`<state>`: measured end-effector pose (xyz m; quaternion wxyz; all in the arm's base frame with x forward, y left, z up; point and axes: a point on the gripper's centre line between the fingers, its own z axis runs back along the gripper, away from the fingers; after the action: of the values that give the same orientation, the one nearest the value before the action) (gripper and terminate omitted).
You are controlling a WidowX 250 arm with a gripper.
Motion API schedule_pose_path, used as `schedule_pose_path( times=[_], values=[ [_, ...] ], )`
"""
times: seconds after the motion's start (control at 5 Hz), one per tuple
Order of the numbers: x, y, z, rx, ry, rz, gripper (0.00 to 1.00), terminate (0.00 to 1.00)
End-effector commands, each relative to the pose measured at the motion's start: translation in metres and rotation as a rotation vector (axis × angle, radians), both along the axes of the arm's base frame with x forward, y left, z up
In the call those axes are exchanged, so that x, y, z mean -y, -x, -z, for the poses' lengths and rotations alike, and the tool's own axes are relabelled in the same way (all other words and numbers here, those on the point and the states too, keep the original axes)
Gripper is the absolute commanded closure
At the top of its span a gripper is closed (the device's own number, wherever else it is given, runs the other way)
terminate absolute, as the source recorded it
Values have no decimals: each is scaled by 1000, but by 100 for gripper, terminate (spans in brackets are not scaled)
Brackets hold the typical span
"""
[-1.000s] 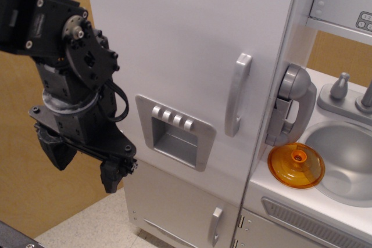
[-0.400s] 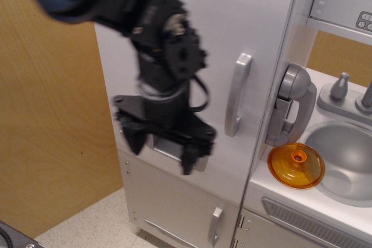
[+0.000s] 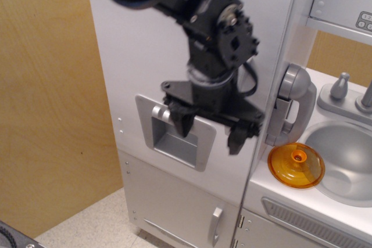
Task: Open fridge
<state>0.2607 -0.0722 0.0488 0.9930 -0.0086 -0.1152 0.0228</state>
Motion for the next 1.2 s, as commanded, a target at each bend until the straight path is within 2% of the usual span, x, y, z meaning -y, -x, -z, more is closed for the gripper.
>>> schedule_pose_path(
  times=[0.0, 0.2, 0.8, 1.0],
  values=[
    [5, -36, -20, 133, -9, -41, 0, 0],
    [1, -48, -25, 199, -39, -76, 0, 0],
    [6, -65, -16, 303, -93, -81, 0, 0],
    [8, -65, -17, 323, -107, -80, 100, 0]
  ],
)
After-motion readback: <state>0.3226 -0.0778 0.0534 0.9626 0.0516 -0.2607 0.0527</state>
